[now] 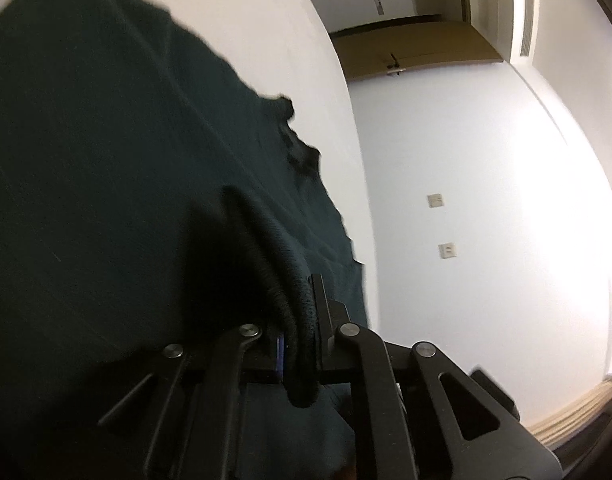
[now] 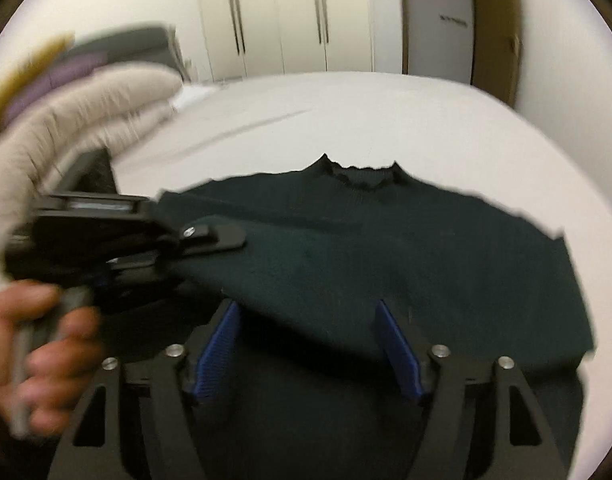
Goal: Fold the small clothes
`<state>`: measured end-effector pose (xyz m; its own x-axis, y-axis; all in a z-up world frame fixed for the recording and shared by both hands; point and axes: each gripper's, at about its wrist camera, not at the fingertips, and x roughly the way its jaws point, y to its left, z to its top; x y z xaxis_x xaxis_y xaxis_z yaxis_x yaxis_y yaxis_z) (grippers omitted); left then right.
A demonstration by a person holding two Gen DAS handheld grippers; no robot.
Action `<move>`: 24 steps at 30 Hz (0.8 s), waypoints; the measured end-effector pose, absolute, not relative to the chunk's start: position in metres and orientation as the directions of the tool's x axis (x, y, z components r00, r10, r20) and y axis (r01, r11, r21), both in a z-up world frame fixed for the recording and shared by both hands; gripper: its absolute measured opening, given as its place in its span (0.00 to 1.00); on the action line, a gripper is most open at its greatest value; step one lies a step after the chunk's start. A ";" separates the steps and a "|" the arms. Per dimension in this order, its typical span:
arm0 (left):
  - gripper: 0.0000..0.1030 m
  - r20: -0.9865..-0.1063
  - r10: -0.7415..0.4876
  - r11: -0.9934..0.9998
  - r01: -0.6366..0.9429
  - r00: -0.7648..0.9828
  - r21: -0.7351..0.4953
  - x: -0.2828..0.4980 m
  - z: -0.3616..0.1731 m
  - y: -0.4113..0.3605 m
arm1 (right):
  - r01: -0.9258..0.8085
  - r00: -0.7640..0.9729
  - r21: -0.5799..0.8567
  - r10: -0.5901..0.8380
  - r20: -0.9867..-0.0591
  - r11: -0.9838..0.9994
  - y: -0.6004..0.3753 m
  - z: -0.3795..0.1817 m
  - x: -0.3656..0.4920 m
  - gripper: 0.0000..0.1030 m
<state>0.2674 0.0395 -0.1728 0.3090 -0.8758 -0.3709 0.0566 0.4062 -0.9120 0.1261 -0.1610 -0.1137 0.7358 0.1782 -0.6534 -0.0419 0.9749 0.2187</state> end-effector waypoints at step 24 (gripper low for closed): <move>0.08 -0.502 -0.766 0.601 0.169 0.402 -0.782 0.272 -0.161 0.043 | 0.241 0.942 0.958 0.200 -0.269 0.153 -0.411 -0.193 0.086 0.70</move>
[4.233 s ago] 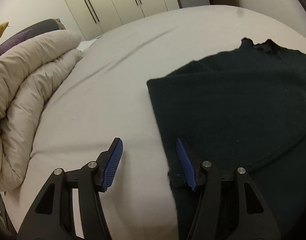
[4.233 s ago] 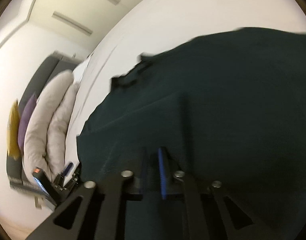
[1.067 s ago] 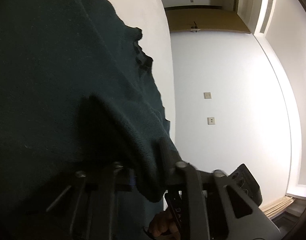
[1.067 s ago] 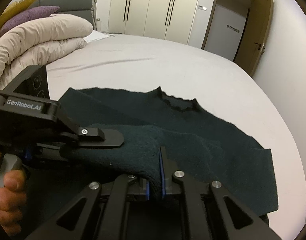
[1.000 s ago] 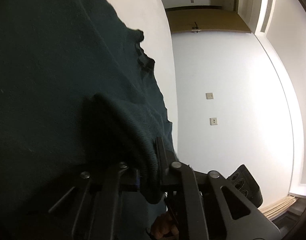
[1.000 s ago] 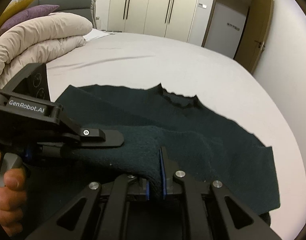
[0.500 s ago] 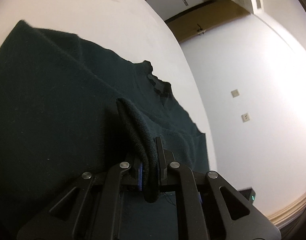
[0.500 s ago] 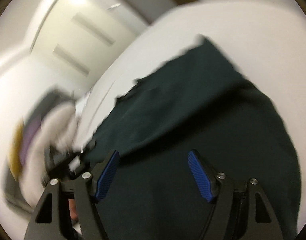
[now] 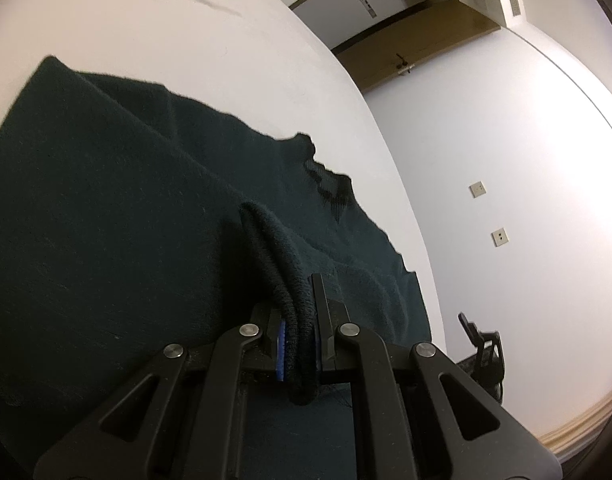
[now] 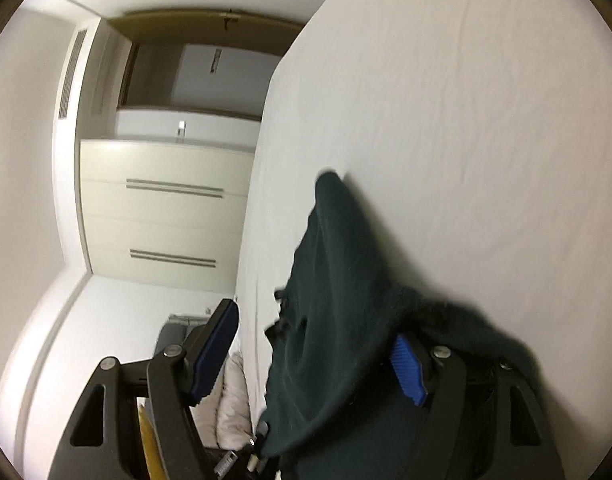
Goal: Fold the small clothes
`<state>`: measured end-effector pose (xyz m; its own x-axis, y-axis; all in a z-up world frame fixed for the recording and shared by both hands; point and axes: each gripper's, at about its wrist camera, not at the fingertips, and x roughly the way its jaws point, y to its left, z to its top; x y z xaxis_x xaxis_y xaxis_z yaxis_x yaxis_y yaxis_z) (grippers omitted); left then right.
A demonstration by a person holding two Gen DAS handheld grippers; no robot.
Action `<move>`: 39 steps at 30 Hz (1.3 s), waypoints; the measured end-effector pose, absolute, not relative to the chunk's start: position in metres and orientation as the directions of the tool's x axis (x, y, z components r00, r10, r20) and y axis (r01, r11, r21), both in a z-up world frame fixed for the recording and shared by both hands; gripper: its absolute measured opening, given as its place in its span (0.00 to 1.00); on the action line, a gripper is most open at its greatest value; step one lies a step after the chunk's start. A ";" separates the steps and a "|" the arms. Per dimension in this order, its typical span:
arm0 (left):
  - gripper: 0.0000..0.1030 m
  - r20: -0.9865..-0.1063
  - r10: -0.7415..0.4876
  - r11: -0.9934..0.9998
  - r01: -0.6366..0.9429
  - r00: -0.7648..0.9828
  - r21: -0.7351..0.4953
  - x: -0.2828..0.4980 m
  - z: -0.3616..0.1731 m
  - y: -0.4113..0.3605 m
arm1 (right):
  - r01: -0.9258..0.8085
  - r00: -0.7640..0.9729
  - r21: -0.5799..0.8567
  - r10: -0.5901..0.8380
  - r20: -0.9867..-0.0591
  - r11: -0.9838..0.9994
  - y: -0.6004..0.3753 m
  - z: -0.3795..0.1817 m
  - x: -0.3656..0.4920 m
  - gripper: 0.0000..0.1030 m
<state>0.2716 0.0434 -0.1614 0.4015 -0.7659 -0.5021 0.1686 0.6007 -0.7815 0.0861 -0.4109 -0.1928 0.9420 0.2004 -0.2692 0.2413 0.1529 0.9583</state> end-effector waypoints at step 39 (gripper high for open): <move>0.09 -0.673 -0.587 0.804 0.222 0.450 -0.552 0.271 -0.161 0.023 | 0.176 0.924 0.950 0.289 -0.249 0.258 -0.395 -0.197 0.127 0.61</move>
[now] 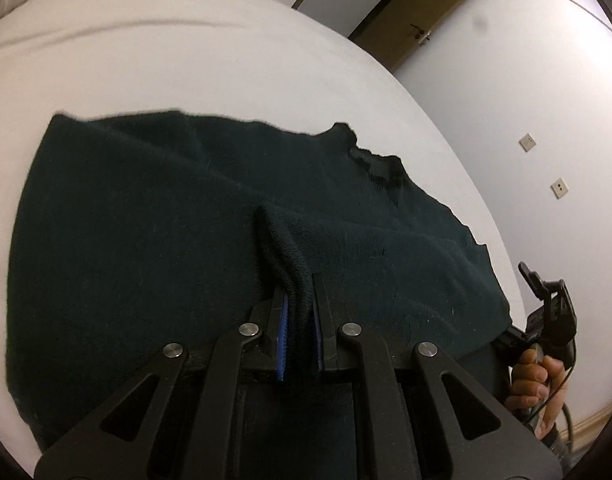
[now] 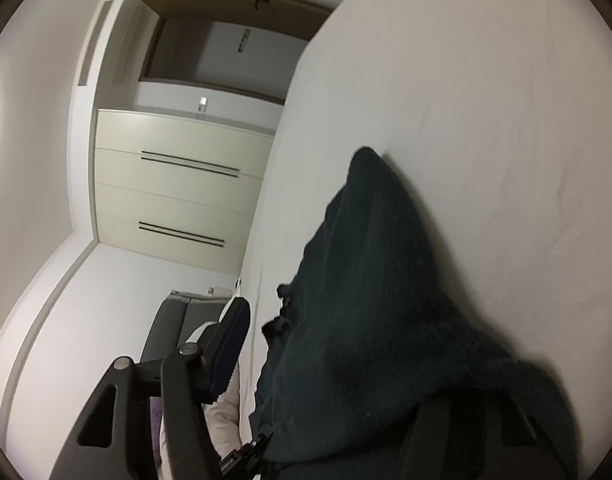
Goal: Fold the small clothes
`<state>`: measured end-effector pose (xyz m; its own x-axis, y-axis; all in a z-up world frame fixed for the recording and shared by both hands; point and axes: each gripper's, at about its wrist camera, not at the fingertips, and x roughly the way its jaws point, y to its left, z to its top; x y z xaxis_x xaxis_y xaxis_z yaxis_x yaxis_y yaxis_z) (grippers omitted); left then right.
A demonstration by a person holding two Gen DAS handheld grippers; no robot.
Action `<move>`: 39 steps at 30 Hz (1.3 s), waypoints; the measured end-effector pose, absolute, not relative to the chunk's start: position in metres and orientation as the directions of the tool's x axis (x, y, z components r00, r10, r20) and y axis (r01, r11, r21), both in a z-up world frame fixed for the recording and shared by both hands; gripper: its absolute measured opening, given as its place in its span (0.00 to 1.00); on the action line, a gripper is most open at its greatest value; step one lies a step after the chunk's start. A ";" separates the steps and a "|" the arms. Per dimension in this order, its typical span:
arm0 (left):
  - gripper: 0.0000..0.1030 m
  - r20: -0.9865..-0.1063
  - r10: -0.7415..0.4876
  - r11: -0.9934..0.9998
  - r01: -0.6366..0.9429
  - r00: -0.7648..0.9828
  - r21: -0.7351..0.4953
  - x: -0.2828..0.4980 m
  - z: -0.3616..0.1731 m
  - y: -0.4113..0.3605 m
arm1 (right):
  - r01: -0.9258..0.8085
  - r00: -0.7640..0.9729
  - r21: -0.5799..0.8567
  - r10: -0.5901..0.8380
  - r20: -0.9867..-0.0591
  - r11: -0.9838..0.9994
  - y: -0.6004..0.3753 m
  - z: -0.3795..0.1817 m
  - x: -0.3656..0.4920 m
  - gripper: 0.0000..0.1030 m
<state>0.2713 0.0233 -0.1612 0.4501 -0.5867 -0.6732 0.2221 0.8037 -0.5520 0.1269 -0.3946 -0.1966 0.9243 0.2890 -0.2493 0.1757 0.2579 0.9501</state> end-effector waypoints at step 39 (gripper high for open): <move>0.10 -0.709 -0.581 0.814 0.302 0.400 -0.497 0.247 -0.155 0.006 | 0.227 0.909 0.879 0.234 -0.346 0.419 -0.404 -0.169 0.129 0.37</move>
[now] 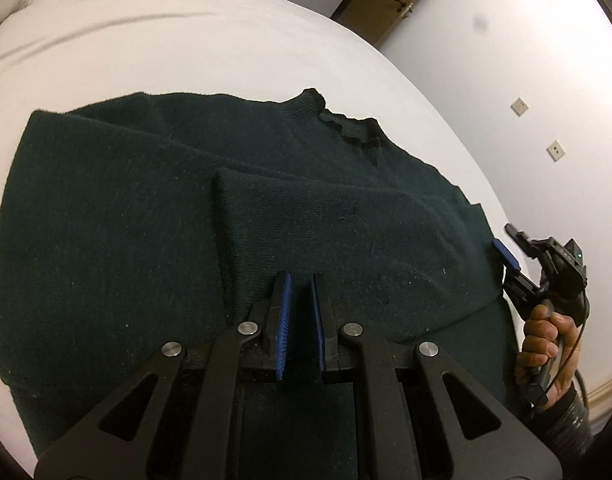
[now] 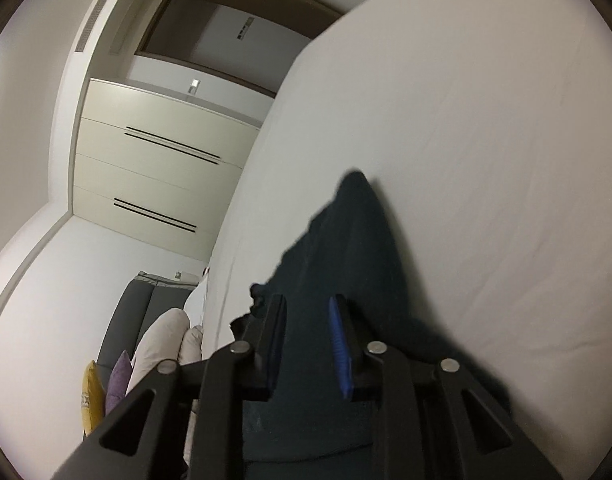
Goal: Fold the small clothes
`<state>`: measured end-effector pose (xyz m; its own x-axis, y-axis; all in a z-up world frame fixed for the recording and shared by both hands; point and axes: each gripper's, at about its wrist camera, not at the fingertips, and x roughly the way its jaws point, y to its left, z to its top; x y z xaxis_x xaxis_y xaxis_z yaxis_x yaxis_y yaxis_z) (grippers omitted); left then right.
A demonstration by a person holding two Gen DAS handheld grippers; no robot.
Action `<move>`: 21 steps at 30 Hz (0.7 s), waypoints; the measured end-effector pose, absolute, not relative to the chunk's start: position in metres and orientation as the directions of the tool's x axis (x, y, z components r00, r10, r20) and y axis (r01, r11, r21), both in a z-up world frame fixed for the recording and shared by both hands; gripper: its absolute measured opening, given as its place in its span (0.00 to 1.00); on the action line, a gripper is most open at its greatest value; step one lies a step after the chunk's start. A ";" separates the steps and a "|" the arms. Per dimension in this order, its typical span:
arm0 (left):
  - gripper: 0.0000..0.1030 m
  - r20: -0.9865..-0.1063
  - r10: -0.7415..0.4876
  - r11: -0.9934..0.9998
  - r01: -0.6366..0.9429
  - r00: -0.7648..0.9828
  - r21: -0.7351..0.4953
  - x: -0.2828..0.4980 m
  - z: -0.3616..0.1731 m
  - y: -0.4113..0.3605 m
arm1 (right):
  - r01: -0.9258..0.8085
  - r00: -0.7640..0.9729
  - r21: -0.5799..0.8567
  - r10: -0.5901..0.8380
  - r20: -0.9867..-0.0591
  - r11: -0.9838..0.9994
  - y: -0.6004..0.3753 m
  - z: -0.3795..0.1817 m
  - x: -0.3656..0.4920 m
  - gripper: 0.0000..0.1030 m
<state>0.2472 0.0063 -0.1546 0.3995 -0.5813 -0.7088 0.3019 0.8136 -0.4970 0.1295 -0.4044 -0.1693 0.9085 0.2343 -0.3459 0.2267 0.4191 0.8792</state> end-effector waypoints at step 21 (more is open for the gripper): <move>0.10 -0.684 -0.607 0.795 0.304 0.404 -0.525 0.242 -0.164 0.017 | 0.163 0.944 0.923 0.218 -0.249 0.349 -0.439 -0.160 0.140 0.44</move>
